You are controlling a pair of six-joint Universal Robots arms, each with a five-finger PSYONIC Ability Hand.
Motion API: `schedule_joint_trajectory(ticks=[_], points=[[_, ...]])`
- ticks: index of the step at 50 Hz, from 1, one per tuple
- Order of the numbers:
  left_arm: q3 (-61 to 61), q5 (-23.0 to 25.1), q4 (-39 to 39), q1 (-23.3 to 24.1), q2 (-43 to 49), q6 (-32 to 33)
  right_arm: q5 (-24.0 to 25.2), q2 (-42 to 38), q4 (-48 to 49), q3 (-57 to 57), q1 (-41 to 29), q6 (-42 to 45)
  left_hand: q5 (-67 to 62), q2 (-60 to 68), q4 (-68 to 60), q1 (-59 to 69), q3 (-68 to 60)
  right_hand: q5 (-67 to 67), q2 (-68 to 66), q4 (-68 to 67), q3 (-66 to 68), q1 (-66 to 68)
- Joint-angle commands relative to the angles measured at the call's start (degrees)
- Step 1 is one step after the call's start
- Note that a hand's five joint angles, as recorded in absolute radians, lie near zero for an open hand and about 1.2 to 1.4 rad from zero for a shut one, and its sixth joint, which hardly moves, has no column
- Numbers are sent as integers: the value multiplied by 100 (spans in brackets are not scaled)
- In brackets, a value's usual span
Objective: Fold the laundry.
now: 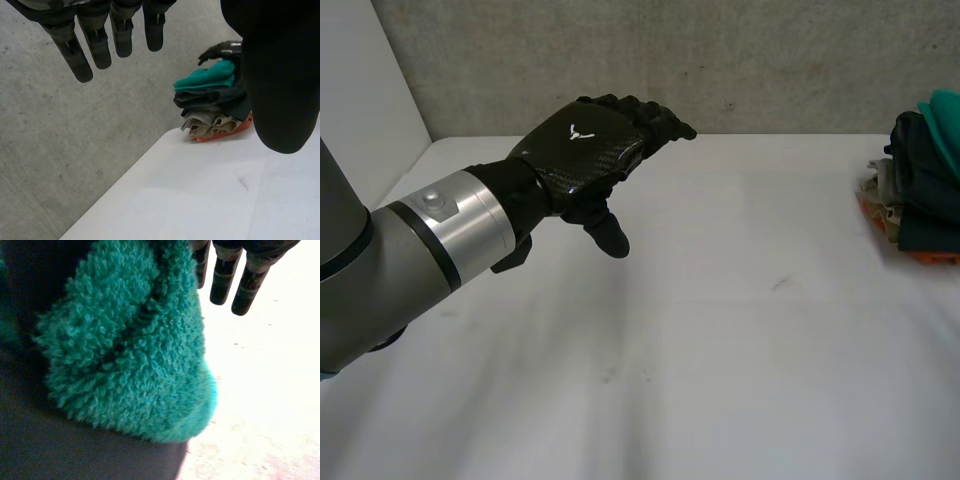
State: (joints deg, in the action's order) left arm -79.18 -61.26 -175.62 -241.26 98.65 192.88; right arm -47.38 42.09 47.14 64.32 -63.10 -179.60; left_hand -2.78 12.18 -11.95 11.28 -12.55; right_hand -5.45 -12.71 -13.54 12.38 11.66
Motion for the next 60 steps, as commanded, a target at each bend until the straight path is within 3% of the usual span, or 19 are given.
schedule_joint_trajectory(ticks=[1,7,17,24,27,34,40,43,50,60], points=[[-27,0,2,0,-30,-4,-729,1046,-829,431,-1,12,-63,123,-146,213,-86,545,271,354,-238,-166],[-27,0,2,9,-65,-13,-720,1776,-1497,871,210,12,-63,123,-146,213,-86,545,271,354,-238,-166],[-27,0,2,36,-92,-13,-878,2725,-2956,731,1545,591,-63,123,-146,213,-86,545,271,354,-238,-166],[8,-236,-7,-17,-241,-171,-2116,3112,-3141,212,1600,1067,-96,157,-179,247,-120,545,271,354,-238,-166],[52,-588,-42,-61,-355,-426,-2434,3551,-3080,256,907,962,-96,157,-179,247,-120,545,271,354,-238,-166],[-88,-1712,-613,-421,-628,-1120,-2285,4571,-2589,1387,-1270,795,21,39,-62,129,-2,545,271,354,-238,-166],[-615,-2389,-1035,-676,-663,-1209,-2381,4519,-2403,2258,-3292,847,72,-11,-11,79,48,545,271,354,-238,-166],[-791,-2478,-1141,-694,-645,-1200,-2591,4318,-2420,2557,-3883,847,89,-28,6,62,65,545,271,354,-238,-166],[-1152,-2522,-1308,-668,-461,-1209,-3768,3615,-2473,2621,-4289,865,105,-45,22,45,82,545,271,354,-238,-166],[-1161,-2505,-1326,-668,-241,-1226,-4025,3604,-2473,2594,-4606,909,122,-61,39,28,99,545,271,354,-238,-166]])
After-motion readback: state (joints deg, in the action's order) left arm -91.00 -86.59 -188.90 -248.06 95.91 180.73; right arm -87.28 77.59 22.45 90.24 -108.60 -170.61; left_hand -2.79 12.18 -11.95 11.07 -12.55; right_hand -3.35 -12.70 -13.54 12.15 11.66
